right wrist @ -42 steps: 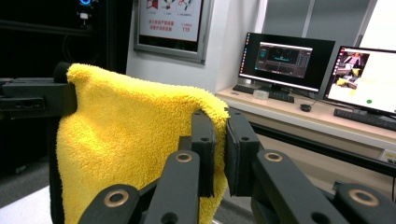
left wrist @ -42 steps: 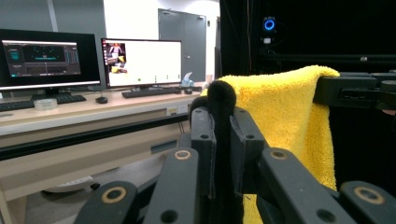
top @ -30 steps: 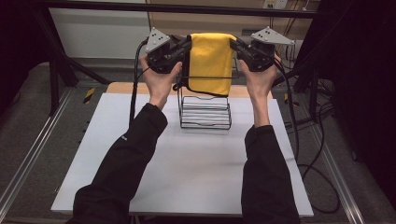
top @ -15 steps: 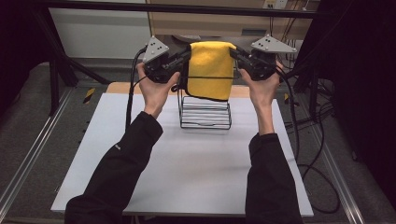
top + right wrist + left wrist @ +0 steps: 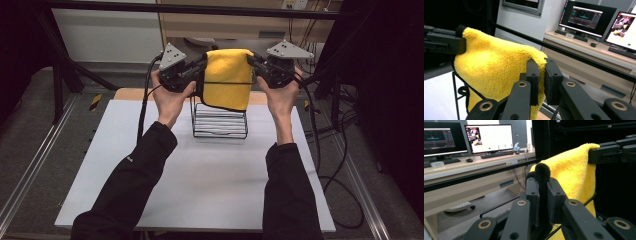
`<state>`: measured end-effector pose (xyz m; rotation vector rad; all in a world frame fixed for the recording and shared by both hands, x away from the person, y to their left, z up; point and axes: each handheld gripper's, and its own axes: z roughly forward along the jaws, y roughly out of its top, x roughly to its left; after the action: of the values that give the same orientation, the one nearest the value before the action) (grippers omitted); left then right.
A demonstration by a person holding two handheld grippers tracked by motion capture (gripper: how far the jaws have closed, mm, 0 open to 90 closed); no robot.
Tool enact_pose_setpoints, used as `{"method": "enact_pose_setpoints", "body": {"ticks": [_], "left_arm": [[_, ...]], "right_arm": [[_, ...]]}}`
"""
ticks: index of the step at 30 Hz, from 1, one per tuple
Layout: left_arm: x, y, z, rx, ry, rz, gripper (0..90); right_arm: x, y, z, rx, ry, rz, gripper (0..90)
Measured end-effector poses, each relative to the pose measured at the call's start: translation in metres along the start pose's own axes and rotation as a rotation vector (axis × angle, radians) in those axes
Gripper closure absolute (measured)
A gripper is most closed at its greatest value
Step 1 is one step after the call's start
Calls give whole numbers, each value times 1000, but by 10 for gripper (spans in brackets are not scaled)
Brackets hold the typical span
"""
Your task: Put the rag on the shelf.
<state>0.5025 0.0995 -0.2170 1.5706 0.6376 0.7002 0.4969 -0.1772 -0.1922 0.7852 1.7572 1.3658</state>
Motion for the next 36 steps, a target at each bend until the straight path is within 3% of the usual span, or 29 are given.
{"method": "enact_pose_setpoints", "body": {"ticks": [3,15,25,36], "left_arm": [[0,-2,-2,2,-2,12,810],[-7,-3,-19,-4,-22,47,807],[-18,-15,-26,34,-33,93,802],[-25,-32,-31,84,-32,108,797]], "right_arm": [[0,-3,0,-7,13,13,835],[9,-4,-17,-29,42,-24,833],[22,-20,-32,-39,50,-35,833],[35,-37,-41,-26,75,-29,832]]}}
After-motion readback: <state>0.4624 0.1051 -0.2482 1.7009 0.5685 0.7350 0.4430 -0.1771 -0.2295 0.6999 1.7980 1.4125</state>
